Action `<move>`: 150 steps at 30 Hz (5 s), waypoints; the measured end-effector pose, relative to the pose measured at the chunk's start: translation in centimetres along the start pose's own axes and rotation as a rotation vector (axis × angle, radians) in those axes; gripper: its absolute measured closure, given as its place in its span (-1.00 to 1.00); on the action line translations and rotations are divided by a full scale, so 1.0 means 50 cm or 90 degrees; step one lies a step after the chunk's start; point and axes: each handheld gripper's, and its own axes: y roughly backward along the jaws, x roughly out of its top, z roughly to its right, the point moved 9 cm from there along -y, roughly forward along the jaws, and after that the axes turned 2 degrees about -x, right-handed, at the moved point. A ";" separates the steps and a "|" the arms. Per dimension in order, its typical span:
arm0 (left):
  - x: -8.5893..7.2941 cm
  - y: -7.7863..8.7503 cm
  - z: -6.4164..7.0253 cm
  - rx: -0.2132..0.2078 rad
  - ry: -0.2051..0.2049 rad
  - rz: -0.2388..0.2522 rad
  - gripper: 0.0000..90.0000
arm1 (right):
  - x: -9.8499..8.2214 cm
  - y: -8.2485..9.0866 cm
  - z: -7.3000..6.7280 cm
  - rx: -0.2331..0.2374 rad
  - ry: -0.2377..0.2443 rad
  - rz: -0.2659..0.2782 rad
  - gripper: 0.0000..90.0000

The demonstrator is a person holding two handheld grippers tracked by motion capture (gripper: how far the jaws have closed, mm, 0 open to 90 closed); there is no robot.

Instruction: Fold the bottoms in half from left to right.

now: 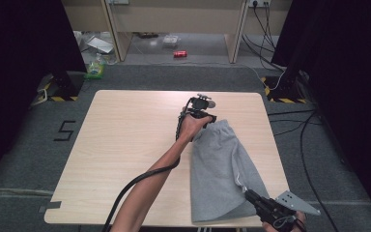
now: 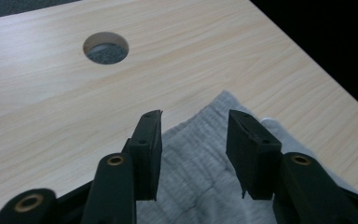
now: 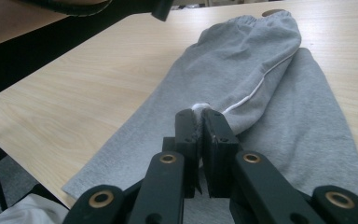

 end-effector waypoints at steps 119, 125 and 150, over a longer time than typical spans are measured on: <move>-0.126 -0.016 -0.073 0.017 0.075 -0.059 -0.49 | -0.095 -0.032 0.209 -0.156 0.004 -0.236 0.13; -0.136 -0.035 -0.066 -0.015 0.081 -0.059 -0.22 | -0.095 -0.034 0.203 -0.156 0.006 -0.241 0.17; -0.121 0.039 -0.208 0.065 0.012 -0.047 0.65 | -0.068 -0.159 0.095 -0.030 0.024 -0.258 0.80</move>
